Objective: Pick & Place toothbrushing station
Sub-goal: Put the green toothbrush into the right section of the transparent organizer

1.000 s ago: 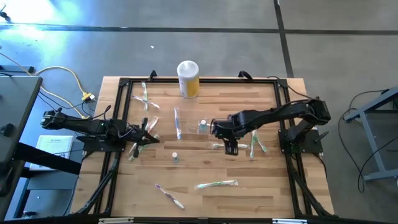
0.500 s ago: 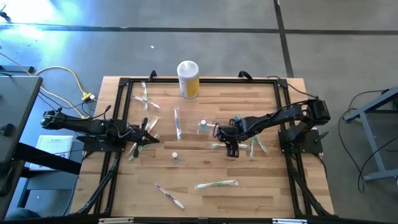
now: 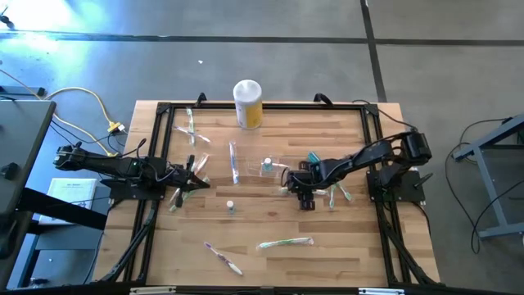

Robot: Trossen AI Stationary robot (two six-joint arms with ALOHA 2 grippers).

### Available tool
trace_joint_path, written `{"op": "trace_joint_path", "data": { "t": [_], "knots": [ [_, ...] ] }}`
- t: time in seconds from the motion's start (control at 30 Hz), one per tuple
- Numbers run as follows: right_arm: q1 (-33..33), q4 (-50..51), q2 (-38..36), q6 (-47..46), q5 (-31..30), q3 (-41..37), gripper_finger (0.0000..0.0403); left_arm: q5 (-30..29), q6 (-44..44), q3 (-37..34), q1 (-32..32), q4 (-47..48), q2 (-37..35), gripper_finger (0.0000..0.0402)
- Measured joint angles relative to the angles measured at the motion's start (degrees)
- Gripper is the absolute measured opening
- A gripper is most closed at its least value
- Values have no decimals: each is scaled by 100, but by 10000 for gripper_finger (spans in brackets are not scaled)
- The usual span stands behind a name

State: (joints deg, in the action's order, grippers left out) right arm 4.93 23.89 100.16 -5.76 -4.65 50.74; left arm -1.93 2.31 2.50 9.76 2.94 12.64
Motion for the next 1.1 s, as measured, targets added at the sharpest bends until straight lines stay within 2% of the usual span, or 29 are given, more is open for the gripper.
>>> {"op": "trace_joint_path", "data": {
  "t": [0.13,0.23,0.47,0.7,0.77,0.9,1.1],
  "knots": [
    [-4,-9,198,158,-78,21,175,-4,1,-1,2,2,0,0],
    [-5,-10,210,158,-34,20,149,-2,9,0,2,2,-2,0],
    [128,25,141,133,-19,-4,21,-2,46,-2,2,4,-2,0],
    [435,265,-107,-70,-403,138,12,-2,45,-1,1,6,-2,0],
    [583,439,-216,-65,-725,213,7,0,45,-2,2,4,0,0],
    [907,575,-732,-20,-1366,348,1,0,44,-2,0,7,0,0],
    [1229,500,-1500,244,-1676,343,1,-24,43,-2,0,-4,-2,0]
  ]
}}
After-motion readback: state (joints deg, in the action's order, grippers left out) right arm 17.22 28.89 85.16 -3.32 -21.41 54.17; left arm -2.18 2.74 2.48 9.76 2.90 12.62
